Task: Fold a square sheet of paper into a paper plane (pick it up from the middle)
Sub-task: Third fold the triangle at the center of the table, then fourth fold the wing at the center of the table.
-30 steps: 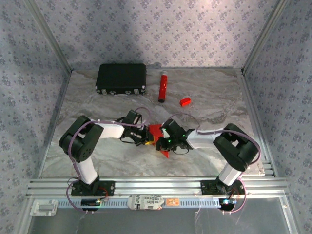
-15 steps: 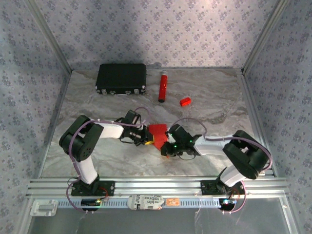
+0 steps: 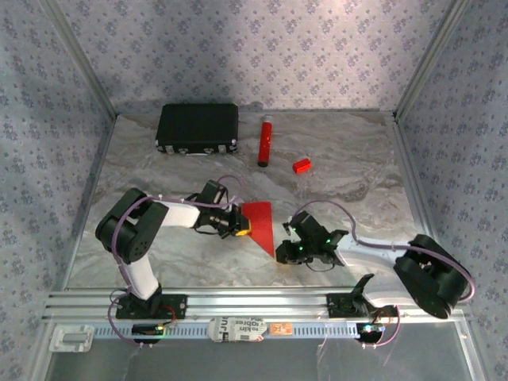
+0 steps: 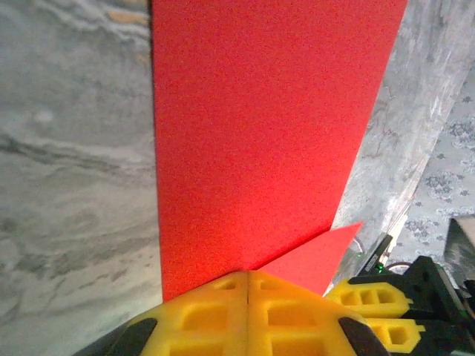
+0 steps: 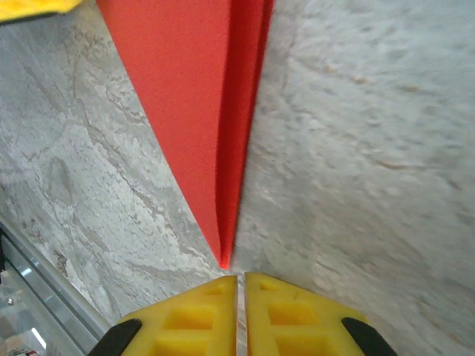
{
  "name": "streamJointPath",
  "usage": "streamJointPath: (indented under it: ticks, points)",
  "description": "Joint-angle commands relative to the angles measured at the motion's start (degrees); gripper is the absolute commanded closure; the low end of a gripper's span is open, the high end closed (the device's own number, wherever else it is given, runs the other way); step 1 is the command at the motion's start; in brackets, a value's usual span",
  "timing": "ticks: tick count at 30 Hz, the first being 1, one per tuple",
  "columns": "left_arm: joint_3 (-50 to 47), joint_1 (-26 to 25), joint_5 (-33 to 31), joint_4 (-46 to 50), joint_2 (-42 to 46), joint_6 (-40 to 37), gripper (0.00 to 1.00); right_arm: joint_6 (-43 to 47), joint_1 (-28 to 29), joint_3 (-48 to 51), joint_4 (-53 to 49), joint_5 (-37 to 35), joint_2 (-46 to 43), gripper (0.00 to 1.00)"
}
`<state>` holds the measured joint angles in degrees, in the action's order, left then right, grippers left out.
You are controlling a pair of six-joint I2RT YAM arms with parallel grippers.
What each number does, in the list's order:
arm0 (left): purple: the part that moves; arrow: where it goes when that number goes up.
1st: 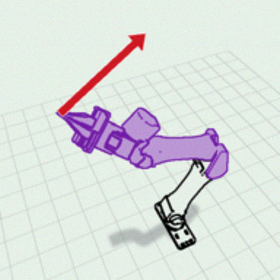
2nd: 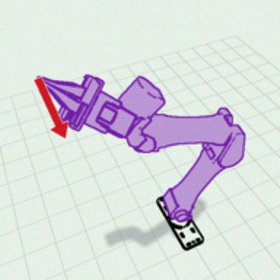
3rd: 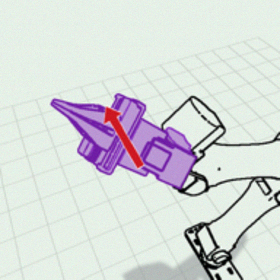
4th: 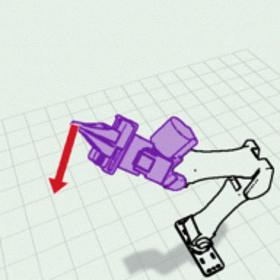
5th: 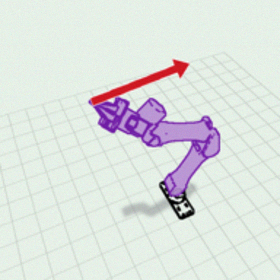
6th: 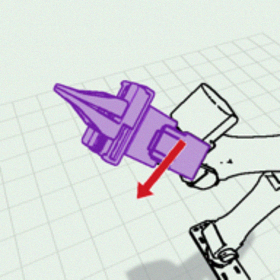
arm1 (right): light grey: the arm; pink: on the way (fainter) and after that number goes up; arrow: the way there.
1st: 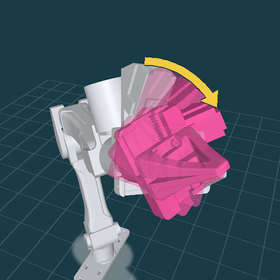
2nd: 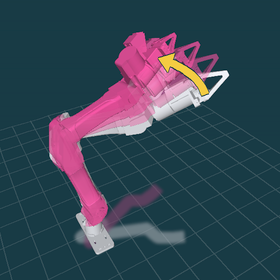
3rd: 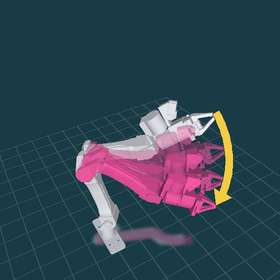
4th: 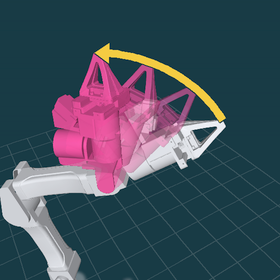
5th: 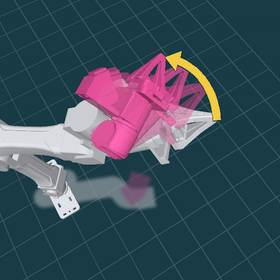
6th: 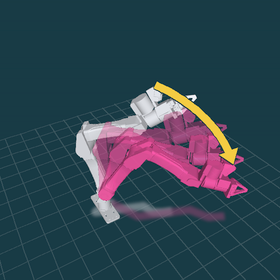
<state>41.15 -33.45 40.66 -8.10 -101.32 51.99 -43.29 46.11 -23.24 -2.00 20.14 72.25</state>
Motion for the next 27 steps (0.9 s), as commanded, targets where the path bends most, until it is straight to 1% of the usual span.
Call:
streamJointPath:
  ticks: [1,2,4,9,12,16,20,22,25,27]
  points:
    - [-3.9,0.2,-7.2,1.8,0.3,3.8,1.00,-0.2,-0.9,-1.1,-5.1,-4.7,-3.7,0.85]
    - [-4.8,-0.2,-7.9,0.6,1.2,5.2,1.00,-0.2,-1.1,-2.3,-7.0,-7.0,-4.2,0.83]
    - [-6.3,-1.0,-9.5,-1.6,2.8,7.9,1.00,0.0,-1.4,-4.4,-9.8,-10.7,-4.6,0.82]
    - [-7.1,-4.5,-13.2,-2.7,7.3,11.5,0.98,0.1,-2.0,-7.7,-8.1,-12.3,-2.5,0.72]
    - [-7.2,-5.1,-14.5,-1.9,9.8,11.8,0.91,0.6,-2.0,-10.1,-7.2,-11.5,0.3,0.67]
    - [-6.2,-4.6,-16.0,2.8,13.1,8.6,0.77,1.0,-2.0,-12.0,-5.3,-10.0,3.7,0.60]
    - [-5.6,-3.5,-15.5,4.8,15.0,5.8,0.67,1.3,-2.0,-13.7,-4.2,-9.2,6.8,0.59]
    - [-6.1,-2.4,-14.5,3.9,15.2,5.8,0.64,1.6,-2.1,-14.5,-3.5,-8.4,8.4,0.59]
    - [-6.3,-0.3,-11.9,2.6,14.5,6.0,0.63,2.6,-2.2,-16.2,-3.1,-6.8,10.4,0.60]
    - [-6.3,0.8,-10.4,2.1,14.2,6.0,0.63,2.9,-2.2,-16.8,-2.9,-6.2,11.5,0.63]
